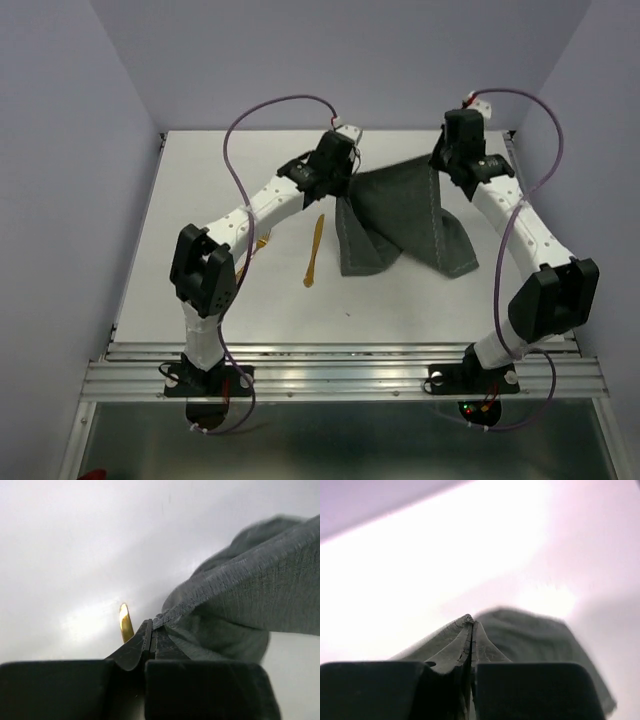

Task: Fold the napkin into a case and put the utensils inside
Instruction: Pick up the crumpled napkin from the center of the board, then move the crumpled napkin to the center of the board.

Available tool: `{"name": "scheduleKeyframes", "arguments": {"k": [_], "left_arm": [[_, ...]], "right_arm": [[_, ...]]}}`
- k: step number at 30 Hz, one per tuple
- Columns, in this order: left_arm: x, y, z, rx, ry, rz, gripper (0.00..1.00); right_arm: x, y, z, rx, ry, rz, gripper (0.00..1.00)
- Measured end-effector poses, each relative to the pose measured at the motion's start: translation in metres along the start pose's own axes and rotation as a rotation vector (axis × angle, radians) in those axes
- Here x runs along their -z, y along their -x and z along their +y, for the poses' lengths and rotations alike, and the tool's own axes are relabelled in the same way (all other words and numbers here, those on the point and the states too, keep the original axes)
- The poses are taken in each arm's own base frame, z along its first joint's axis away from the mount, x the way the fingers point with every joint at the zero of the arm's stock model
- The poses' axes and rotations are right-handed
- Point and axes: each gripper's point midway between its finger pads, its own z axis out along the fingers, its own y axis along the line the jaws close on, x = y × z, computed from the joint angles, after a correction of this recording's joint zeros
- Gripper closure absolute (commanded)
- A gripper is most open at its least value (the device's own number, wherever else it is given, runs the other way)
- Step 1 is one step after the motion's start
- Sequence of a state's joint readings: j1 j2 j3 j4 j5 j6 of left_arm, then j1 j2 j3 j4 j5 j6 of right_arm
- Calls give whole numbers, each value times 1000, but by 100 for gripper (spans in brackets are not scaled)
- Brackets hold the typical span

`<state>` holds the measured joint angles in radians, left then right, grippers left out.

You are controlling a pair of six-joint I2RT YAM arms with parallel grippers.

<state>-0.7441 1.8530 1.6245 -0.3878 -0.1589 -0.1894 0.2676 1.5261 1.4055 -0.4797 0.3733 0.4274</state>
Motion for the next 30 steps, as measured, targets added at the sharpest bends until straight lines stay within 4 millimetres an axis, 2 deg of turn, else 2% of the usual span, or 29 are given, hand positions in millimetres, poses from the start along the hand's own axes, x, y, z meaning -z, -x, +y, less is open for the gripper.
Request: {"name": "scheduleKeyframes", "arguments": {"k": [2, 3, 4, 5, 7, 8, 9, 11, 13, 15, 16, 17, 19, 20, 21, 22, 23, 24, 25, 27, 28, 30], "left_arm": [[3, 64, 16, 12, 11, -109, 100], [6, 94, 20, 14, 12, -171, 100], [12, 127, 23, 12, 14, -236, 100], [22, 158, 24, 14, 12, -307, 100], [38, 191, 26, 5, 6, -390, 100], [52, 209, 26, 0, -6, -444, 100], [63, 217, 24, -5, -19, -474, 100], [81, 221, 20, -18, -55, -508, 100], [91, 211, 10, -30, -99, -505, 100], [98, 189, -1, -41, -152, -488, 100], [97, 178, -4, -37, -168, -476, 100], [93, 157, -8, -35, -186, -445, 100], [85, 116, -19, -33, -219, -370, 97], [76, 87, -27, -25, -244, -319, 72], [71, 69, -32, -19, -257, -285, 49], [60, 35, -40, -13, -275, -209, 37], [52, 7, -46, -14, -283, -148, 19], [45, -23, -51, -2, -292, -76, 18], [39, -48, -52, 3, -289, -12, 15], [35, -80, -48, 20, -268, 77, 16], [35, -85, -47, 23, -259, 93, 21], [33, -83, -37, 44, -207, 90, 28]], "right_arm": [[-4, 51, 4, -26, 8, -87, 99], [-3, 88, 8, -40, 15, -156, 99], [-1, 106, 11, -44, 18, -189, 99], [4, 133, 15, -44, 21, -246, 99], [16, 171, 22, -60, 39, -334, 99], [28, 191, 26, -68, 54, -386, 99], [37, 202, 28, -76, 66, -419, 99], [60, 215, 26, -87, 91, -486, 99], [78, 206, 17, -88, 100, -498, 99], [93, 191, 7, -92, 114, -509, 99], [96, 169, -2, -94, 118, -496, 99], [97, 155, -7, -86, 119, -478, 99], [94, 105, -24, -80, 108, -405, 93], [90, 86, -31, -78, 96, -374, 81], [83, 58, -41, -80, 79, -329, 73], [80, 39, -47, -85, 66, -295, 63], [74, 12, -58, -83, 35, -239, 57], [70, -17, -72, -79, -1, -183, 48], [66, -36, -81, -80, -24, -147, 44], [67, -64, -96, -83, -66, -84, 40], [68, -71, -101, -80, -82, -66, 39], [74, -73, -106, -89, -98, -61, 39]]}}
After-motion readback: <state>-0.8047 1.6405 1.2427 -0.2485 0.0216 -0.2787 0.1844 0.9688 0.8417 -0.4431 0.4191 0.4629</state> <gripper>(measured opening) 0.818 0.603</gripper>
